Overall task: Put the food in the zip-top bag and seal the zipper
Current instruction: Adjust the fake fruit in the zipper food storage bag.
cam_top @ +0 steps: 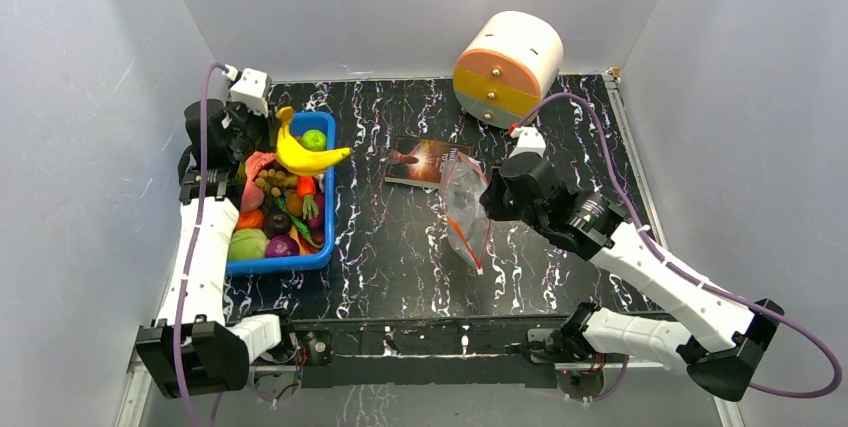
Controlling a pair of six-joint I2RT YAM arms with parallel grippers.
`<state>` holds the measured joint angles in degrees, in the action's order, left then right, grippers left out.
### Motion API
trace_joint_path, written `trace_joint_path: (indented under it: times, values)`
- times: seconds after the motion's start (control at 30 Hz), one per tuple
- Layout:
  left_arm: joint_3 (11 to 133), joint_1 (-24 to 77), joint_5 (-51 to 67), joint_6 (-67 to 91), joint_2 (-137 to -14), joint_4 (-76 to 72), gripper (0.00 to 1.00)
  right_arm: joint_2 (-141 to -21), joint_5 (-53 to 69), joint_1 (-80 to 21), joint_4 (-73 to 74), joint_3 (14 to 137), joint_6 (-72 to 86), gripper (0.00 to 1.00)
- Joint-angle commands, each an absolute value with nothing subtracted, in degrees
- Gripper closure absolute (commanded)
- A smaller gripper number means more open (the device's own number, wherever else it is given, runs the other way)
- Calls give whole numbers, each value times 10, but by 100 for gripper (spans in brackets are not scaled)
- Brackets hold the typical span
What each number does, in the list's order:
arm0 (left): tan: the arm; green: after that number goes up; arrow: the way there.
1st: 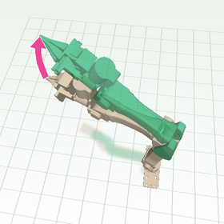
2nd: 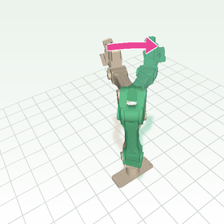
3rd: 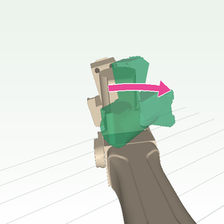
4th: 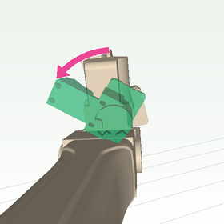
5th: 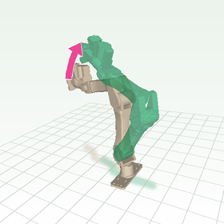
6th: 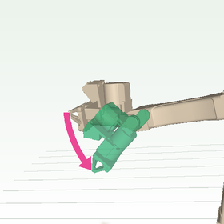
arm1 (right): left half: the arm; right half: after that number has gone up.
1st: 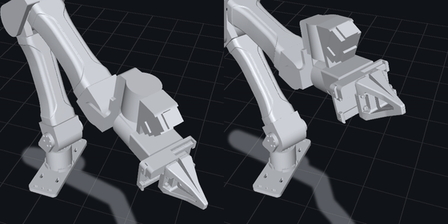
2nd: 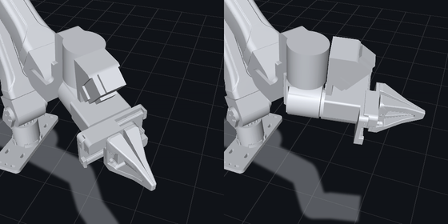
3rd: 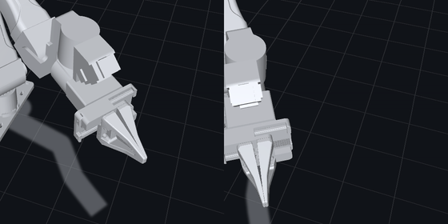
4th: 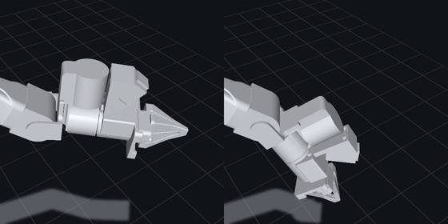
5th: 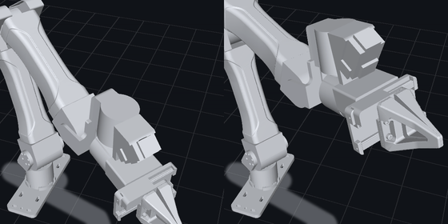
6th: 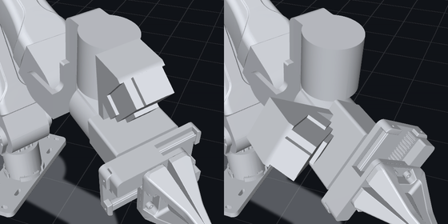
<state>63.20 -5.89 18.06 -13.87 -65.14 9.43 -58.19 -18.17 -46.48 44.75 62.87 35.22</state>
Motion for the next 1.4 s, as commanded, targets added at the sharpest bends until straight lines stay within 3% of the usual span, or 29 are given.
trace_joint_path:
  times: [0.0, 0.23, 0.67, 0.87, 1.07, 1.37]
  values:
    - [596, -57, 250, -87, -596, 16, 100, -572, -172, -463, 382, 617, 383, 100]
    - [587, -26, 340, -43, -583, -10, 100, -603, -167, -463, 358, 634, 396, 100]
    - [485, 54, 444, 243, -542, -232, 100, -642, -136, -463, 310, 659, 438, 100]
    - [450, 132, 403, 219, -520, -273, 100, -664, -128, -463, 297, 666, 449, 100]
    - [382, 221, 393, 192, -511, -439, 100, -685, -104, -463, 279, 680, 449, 100]
    - [371, 292, 392, 138, -563, -518, 100, -684, -21, -463, 250, 677, 438, 100]
